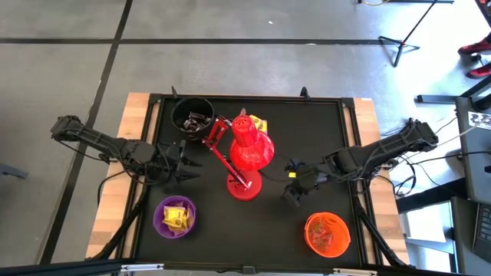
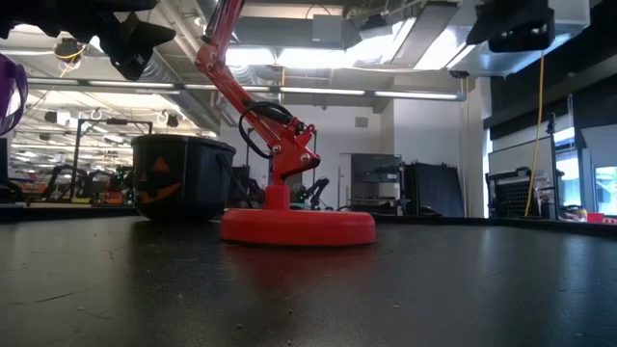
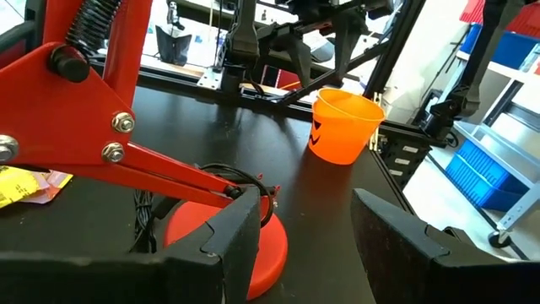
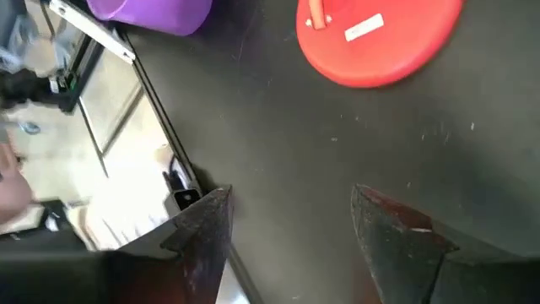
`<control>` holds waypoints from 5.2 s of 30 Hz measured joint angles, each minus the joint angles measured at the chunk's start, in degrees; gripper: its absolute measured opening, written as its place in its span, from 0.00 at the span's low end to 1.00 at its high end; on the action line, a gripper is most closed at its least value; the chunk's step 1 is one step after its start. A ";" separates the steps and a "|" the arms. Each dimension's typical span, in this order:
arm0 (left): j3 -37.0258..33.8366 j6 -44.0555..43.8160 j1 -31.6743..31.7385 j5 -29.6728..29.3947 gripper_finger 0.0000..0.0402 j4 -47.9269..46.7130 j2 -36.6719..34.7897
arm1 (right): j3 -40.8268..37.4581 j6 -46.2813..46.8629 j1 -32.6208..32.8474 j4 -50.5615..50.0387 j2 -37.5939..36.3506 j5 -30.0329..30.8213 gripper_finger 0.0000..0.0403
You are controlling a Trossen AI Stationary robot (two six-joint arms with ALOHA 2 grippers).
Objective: Organize candy in baskets
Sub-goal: Put the orange gummy into the orange bucket
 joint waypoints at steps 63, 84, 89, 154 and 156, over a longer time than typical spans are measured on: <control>0.00 0.45 0.00 0.00 0.43 -2.24 0.00 | -0.04 -25.06 -3.61 29.75 10.21 33.55 0.59; 0.00 1.96 0.02 -2.13 0.43 -3.09 0.02 | 0.02 -36.28 -10.71 23.66 14.69 40.57 0.59; -0.02 1.96 0.02 -2.38 0.43 -4.44 0.02 | -0.07 -33.20 -17.68 23.07 18.00 30.75 0.59; -0.02 1.95 0.26 -6.25 0.43 -7.11 0.02 | 52.24 -46.08 -46.63 -10.82 58.36 6.18 0.59; -0.02 1.95 0.26 -6.31 0.43 -7.13 0.02 | 52.53 -46.72 -46.67 -10.43 58.40 6.17 0.59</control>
